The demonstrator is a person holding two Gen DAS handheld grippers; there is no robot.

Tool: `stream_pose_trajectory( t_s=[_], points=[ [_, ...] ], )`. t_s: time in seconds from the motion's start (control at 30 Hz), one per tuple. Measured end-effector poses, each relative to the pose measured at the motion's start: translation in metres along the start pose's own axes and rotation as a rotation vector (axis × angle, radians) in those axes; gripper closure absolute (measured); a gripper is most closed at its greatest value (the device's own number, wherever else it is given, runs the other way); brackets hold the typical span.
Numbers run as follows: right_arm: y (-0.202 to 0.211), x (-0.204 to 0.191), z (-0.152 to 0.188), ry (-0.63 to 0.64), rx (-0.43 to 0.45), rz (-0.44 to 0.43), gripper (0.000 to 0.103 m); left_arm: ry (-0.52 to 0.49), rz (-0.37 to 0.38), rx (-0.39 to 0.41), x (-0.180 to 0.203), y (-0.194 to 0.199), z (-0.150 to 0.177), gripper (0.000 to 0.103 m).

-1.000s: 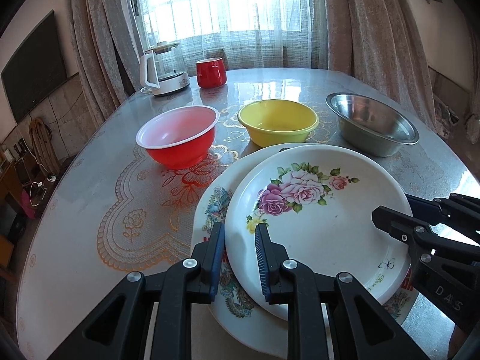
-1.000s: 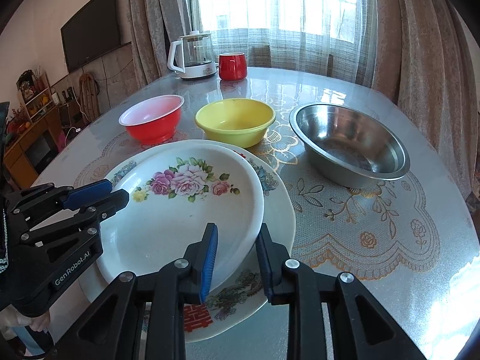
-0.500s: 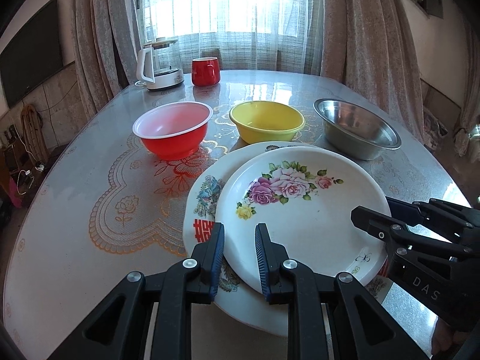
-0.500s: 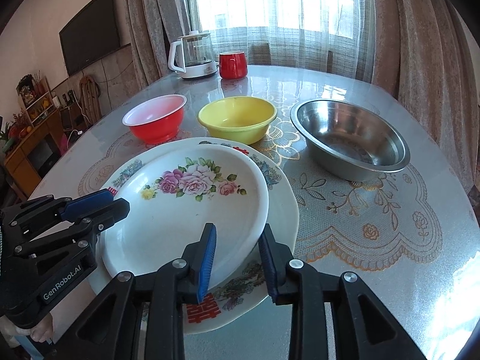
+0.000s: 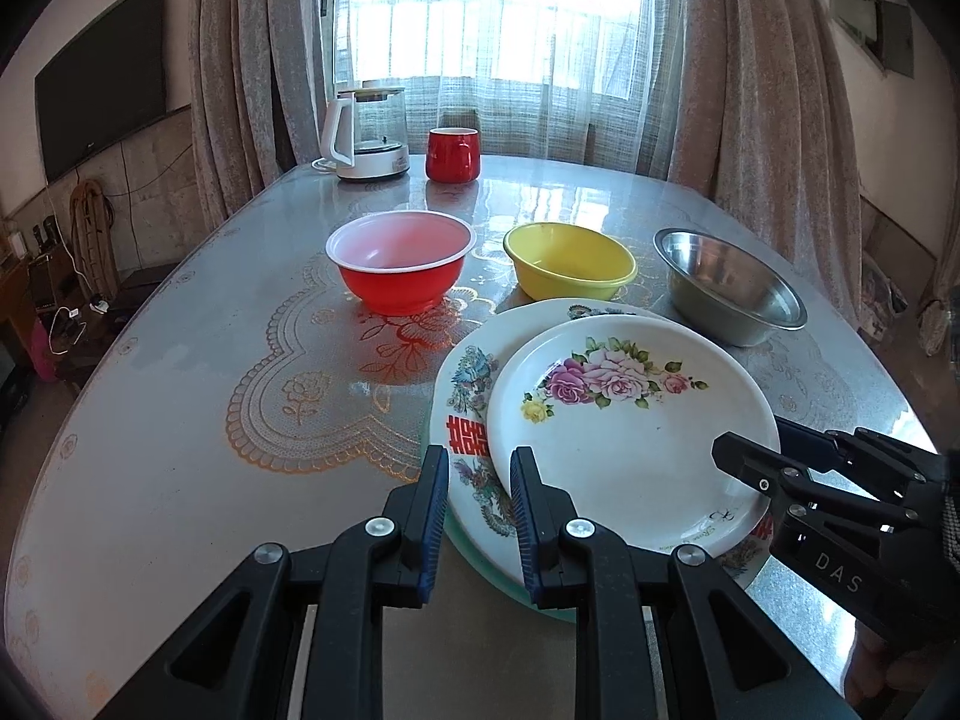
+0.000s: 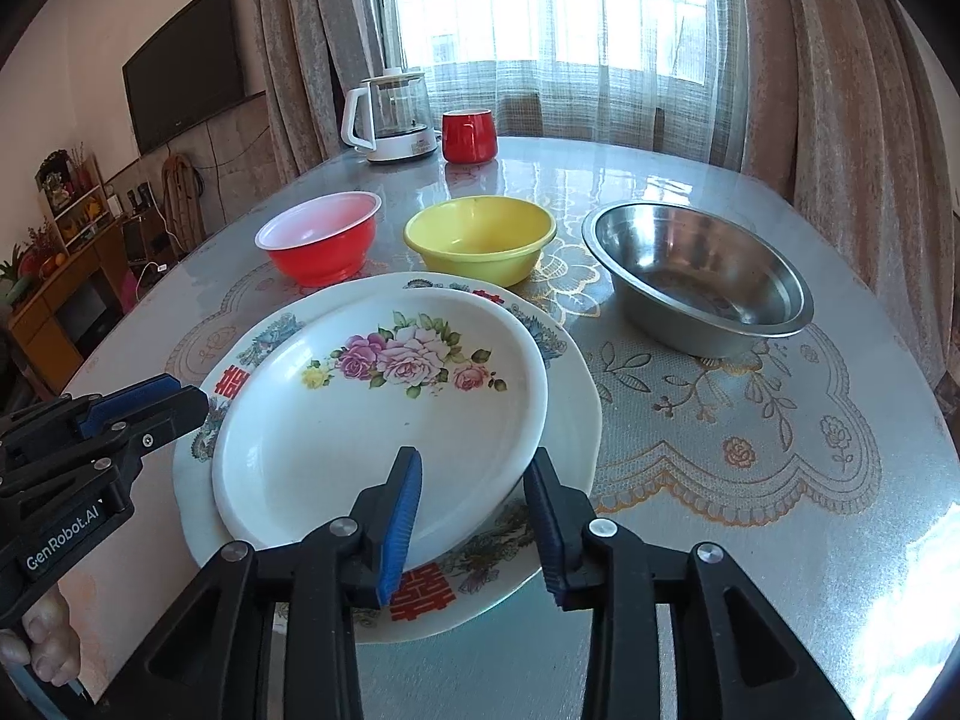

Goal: Organize plates and bowls
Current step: 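Lower the pink-rose plate onto the stack and open the left gripper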

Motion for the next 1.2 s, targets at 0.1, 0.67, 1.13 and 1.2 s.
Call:
stream_pose_trajectory(
  t_s=[0.1,0.67,1.13,1.2],
  points=[
    [0.003,0.001,0.001,-0.005,0.005,-0.005,0.067,0.028,0.000,-0.006,-0.009,-0.001,0.002,0.082],
    [0.012,0.007,0.002,-0.037,0.013,-0.013,0.068,0.083,-0.001,0.003,-0.028,0.003,0.004,0.081],
    [0.020,0.012,-0.008,-0.061,0.051,-0.039,0.067,0.085,0.005,0.003,-0.031,0.004,0.002,0.076],
    [0.020,0.010,-0.010,-0.062,0.055,-0.047,0.067,0.095,0.005,0.000,-0.033,0.004,0.002,0.076]
  ],
)
Point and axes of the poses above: each gripper's, at about its wrist camera, not at the fingertips, and y roughly against the way its jaws point, x to its right, z to its underside, the point moved 9 cm from there along -y, roughly the way its jaws point, and after that the axes turned 7 degrees about z, right-handed, at the moved point
